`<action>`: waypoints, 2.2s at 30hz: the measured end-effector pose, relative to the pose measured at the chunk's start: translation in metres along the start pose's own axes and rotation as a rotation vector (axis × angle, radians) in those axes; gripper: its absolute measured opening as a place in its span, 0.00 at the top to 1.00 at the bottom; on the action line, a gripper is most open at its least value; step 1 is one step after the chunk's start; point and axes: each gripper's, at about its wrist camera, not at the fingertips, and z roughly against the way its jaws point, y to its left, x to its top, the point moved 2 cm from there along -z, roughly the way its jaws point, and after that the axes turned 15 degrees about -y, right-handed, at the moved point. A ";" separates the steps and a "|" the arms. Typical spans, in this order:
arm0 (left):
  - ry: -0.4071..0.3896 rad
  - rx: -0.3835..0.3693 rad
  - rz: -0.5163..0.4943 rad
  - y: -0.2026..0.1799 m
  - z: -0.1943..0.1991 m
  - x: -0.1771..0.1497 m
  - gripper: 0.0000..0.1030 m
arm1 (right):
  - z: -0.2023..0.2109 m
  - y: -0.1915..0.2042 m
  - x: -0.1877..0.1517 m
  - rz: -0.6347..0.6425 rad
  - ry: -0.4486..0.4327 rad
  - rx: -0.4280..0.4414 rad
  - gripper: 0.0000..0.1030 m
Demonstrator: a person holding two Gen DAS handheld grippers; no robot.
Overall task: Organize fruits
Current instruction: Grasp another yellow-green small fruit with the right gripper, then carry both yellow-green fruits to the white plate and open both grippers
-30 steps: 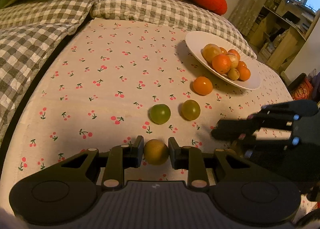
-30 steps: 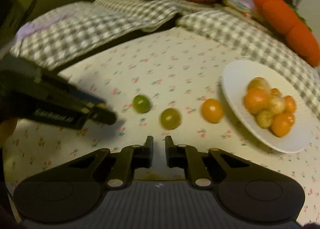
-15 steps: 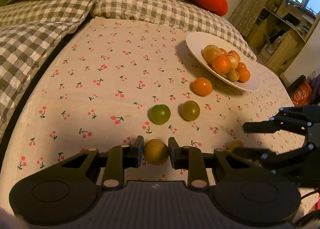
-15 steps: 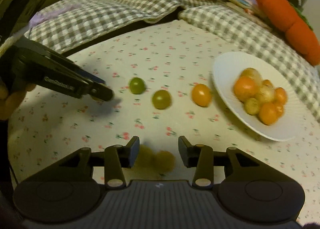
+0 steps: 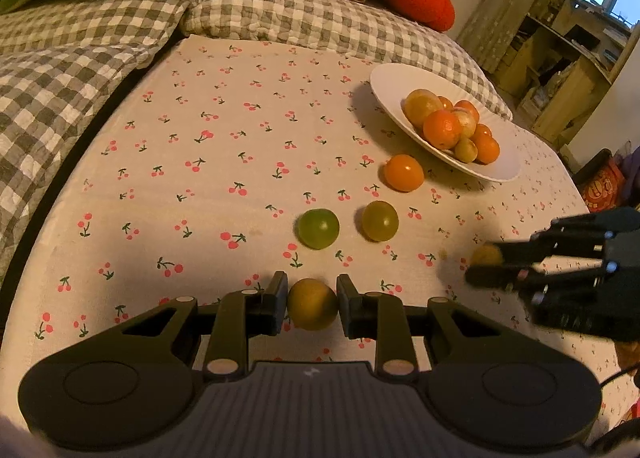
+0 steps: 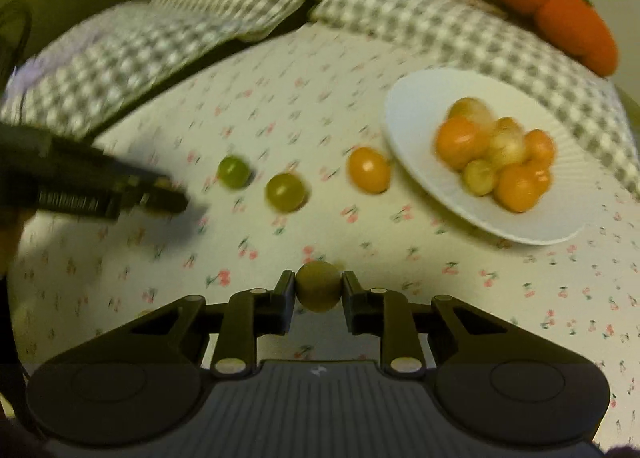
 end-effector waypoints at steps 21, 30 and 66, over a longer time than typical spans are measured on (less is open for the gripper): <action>-0.022 -0.019 0.006 -0.003 0.001 0.003 0.90 | 0.013 -0.008 0.009 -0.023 -0.091 0.000 0.79; -0.045 -0.011 -0.040 -0.016 -0.005 0.015 0.90 | 0.031 -0.028 0.015 -0.084 -0.175 -0.048 0.79; -0.101 -0.132 0.122 -0.071 -0.141 0.104 0.89 | 0.004 -0.131 0.011 -0.348 -0.258 -0.340 0.79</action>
